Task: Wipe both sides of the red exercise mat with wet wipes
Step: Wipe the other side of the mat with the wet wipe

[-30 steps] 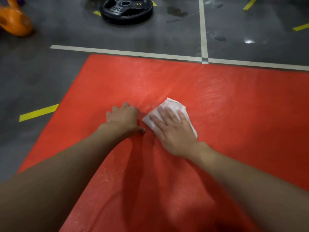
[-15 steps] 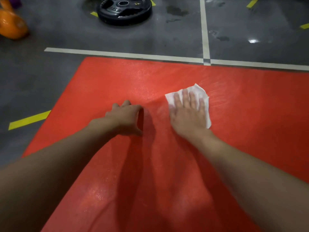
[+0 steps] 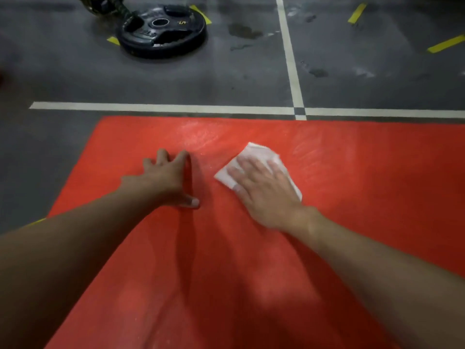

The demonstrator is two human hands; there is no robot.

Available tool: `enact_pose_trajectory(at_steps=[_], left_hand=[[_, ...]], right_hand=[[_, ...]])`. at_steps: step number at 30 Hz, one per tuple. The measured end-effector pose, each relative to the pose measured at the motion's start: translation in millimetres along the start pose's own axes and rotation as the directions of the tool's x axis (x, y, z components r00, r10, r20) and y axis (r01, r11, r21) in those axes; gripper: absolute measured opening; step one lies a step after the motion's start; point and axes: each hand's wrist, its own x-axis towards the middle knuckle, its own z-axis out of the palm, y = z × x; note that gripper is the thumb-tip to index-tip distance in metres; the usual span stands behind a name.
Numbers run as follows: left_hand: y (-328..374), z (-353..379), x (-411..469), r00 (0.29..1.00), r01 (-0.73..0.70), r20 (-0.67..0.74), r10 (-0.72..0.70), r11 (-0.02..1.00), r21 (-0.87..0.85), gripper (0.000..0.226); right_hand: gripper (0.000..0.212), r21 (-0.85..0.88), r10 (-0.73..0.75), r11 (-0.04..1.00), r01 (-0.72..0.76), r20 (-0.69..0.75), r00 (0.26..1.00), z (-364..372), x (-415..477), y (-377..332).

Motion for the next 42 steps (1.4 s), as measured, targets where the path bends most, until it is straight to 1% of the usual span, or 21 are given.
enact_pose_trajectory(at_steps=[3,4,7,9,11,13,14,17,19,21,23,24,25,27,29,31,33,35,37,39,42], left_hand=[[-0.7,2.5,8.5,0.997,0.04,0.073,-0.037,0.999,-0.034,0.136],[-0.6,2.6,7.3,0.995,0.049,0.086,-0.042,0.996,-0.073,0.137],[-0.5,-2.4,2.0,0.992,0.072,0.116,-0.054,0.985,-0.157,0.134],[0.5,-5.0,0.1,0.986,0.077,0.159,-0.053,0.986,-0.147,0.133],[0.9,-5.8,0.6,0.981,0.084,0.185,-0.055,0.985,-0.153,0.134],[1.3,-5.6,5.0,0.979,0.09,0.195,-0.059,0.983,-0.157,0.136],[2.5,-5.1,6.9,0.978,0.091,0.198,-0.059,0.984,-0.154,0.136],[1.6,-3.4,6.7,0.979,0.087,0.193,-0.058,0.986,-0.145,0.137],[0.6,-4.5,7.1,0.976,0.093,0.21,-0.062,0.985,-0.142,0.137],[0.0,-4.2,7.5,0.974,0.094,0.217,-0.064,0.987,-0.131,0.137],[3.1,-4.7,7.8,0.971,0.103,0.225,-0.076,0.989,-0.109,0.137],[3.3,-4.8,8.5,0.971,0.108,0.226,-0.081,0.988,-0.108,0.138],[2.7,-5.0,8.3,0.971,0.109,0.225,-0.084,0.989,-0.104,0.138],[0.8,-6.0,9.2,0.972,0.106,0.219,-0.081,0.989,-0.103,0.138],[0.1,-3.2,9.6,0.975,0.092,0.214,-0.067,0.99,-0.11,0.138],[-1.1,-3.5,12.6,0.976,0.066,0.211,-0.049,0.995,-0.074,0.14],[-6.5,-15.8,17.9,0.975,0.013,0.223,-0.015,1.0,0.008,0.141],[-21.4,-34.1,23.5,0.977,-0.09,0.207,0.056,0.983,0.161,0.132],[-34.0,-42.5,25.3,0.979,-0.164,0.165,0.116,0.935,0.315,0.124],[-44.2,-36.1,26.9,0.983,-0.17,0.125,0.134,0.925,0.34,0.121],[-51.6,-29.7,29.6,0.975,-0.184,0.163,0.15,0.959,0.217,0.122]], right_hand=[[0.06,0.013,0.427,0.904,-0.427,0.014,0.904,-2.7,19.1,17.5],[0.061,0.026,0.464,0.885,-0.464,0.017,0.886,0.5,24.6,-0.4],[0.066,0.026,0.186,0.982,-0.187,0.038,0.982,7.8,27.7,-50.2],[0.062,0.011,0.064,0.998,-0.065,0.066,0.996,-0.3,29.2,-32.0],[0.057,0.017,0.216,0.976,-0.217,0.045,0.975,-7.4,41.7,0.2],[0.057,0.047,0.473,0.88,-0.473,0.011,0.881,-4.9,59.5,2.6],[0.058,0.07,0.523,0.851,-0.521,-0.013,0.852,-1.9,70.0,-9.3],[0.058,0.051,0.313,0.949,-0.311,-0.04,0.949,4.6,80.8,-40.9],[0.054,0.068,0.22,0.973,-0.219,-0.004,0.976,-3.2,83.1,-17.0],[0.053,0.11,0.379,0.92,-0.376,-0.006,0.926,-10.9,91.3,18.0],[0.056,0.134,0.603,0.792,-0.595,-0.017,0.798,-11.1,99.5,31.0],[0.058,0.133,0.634,0.769,-0.626,-0.031,0.773,-8.6,103.2,21.7],[0.059,0.135,0.601,0.795,-0.592,-0.041,0.798,-6.2,104.0,7.1],[0.059,0.129,0.364,0.925,-0.357,-0.039,0.93,0.2,98.5,-13.1],[0.056,0.075,0.168,0.983,-0.169,0.014,0.986,-3.5,95.1,3.4],[0.056,0.079,0.304,0.948,-0.307,0.045,0.952,-13.1,107.6,29.3],[0.059,0.09,0.522,0.845,-0.527,0.07,0.85,-14.6,117.6,28.0],[0.06,0.098,0.478,0.872,-0.48,0.049,0.877,-8.8,127.1,-9.3],[0.057,0.082,0.261,0.962,-0.26,-0.001,0.965,-0.4,124.0,-30.7],[0.055,0.026,0.14,0.99,-0.139,-0.026,0.99,-2.6,125.9,-14.7],[0.056,0.051,0.416,0.909,-0.414,-0.061,0.907,-6.6,139.5,11.0]])
